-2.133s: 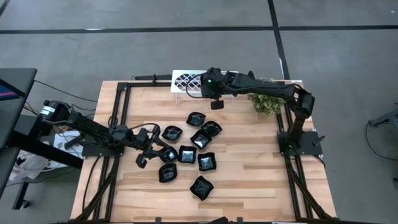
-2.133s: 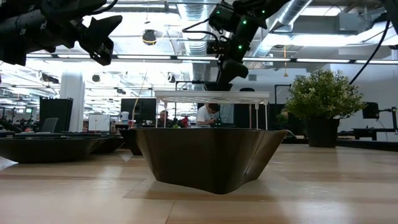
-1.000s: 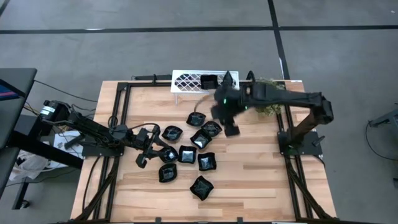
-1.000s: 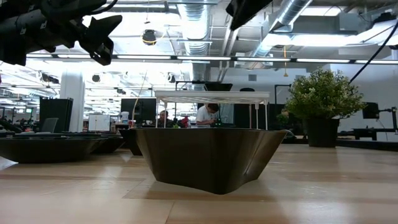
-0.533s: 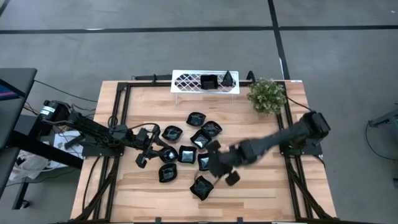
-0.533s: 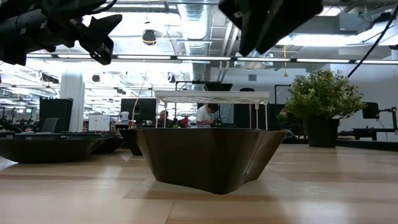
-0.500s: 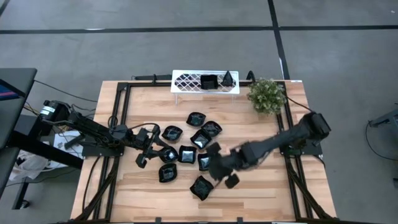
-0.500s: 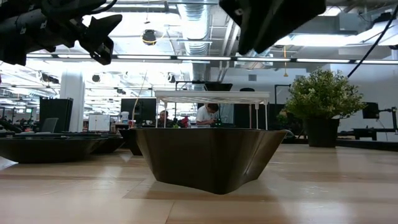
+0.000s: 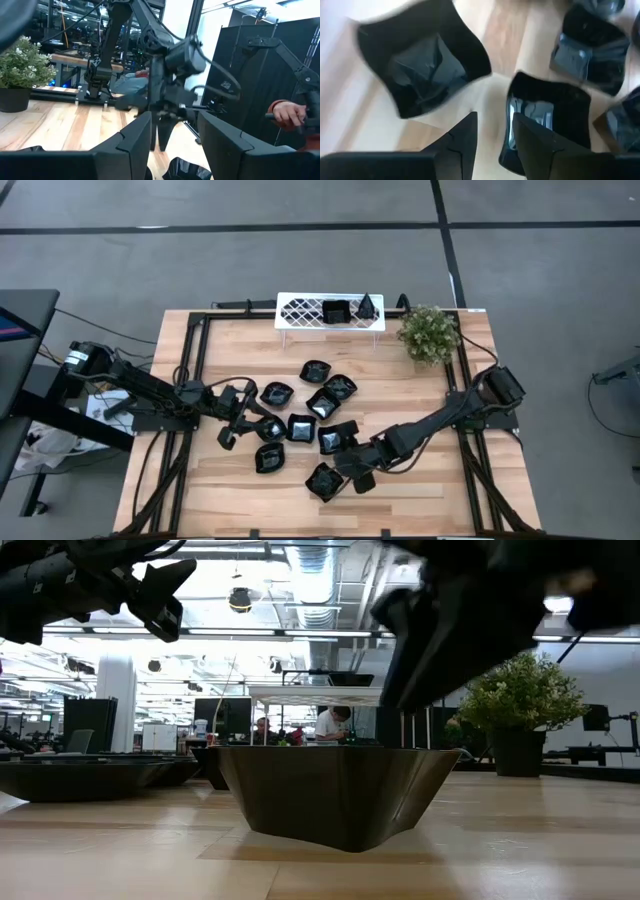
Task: Pick & Place Mini shaped plates
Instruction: Stack the distorted square plate on top of the distorted square plate on the shelf, then stack the top distorted square plate on top of the distorted square plates on the shelf
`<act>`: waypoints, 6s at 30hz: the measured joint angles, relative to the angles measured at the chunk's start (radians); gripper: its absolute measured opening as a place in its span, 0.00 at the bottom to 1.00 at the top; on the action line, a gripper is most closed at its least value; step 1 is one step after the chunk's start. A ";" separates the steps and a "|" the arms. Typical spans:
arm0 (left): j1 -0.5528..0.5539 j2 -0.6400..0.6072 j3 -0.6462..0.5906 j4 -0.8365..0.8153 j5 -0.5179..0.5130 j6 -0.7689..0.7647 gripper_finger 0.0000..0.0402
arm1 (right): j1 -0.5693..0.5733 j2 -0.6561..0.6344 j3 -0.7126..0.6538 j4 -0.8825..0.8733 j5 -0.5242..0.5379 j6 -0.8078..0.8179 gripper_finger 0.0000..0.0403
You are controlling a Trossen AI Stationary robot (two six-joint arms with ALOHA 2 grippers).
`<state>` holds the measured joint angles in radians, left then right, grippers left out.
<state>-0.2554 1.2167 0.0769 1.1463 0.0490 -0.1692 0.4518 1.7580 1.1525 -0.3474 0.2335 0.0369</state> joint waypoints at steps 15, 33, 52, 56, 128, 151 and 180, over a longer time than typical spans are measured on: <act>0.000 0.000 0.000 0.007 0.000 0.000 0.41 | -0.018 0.081 0.001 -0.007 0.046 0.007 0.30; 0.000 0.000 0.000 0.007 0.000 0.000 0.41 | -0.034 0.081 0.001 -0.019 0.011 0.015 0.17; 0.000 0.000 0.000 0.007 0.000 0.000 0.41 | -0.012 0.003 0.002 -0.062 0.004 0.054 0.00; 0.000 0.000 0.000 0.007 0.000 0.000 0.41 | 0.007 -0.075 0.002 -0.074 0.042 0.054 0.00; 0.000 0.000 0.000 0.007 0.000 0.000 0.41 | -0.867 -0.187 0.354 -0.234 -0.027 -0.614 0.00; 0.000 0.000 0.000 0.013 0.000 0.000 0.41 | -0.849 -0.085 0.353 -0.267 0.081 -0.697 0.00; 0.000 0.000 0.000 0.021 0.000 0.000 0.41 | -0.657 -0.188 0.350 -0.520 -0.162 -0.501 0.18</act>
<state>-0.2554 1.2166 0.0765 1.1675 0.0490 -0.1696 -0.2052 1.5700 1.5028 -0.8676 0.0711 -0.4642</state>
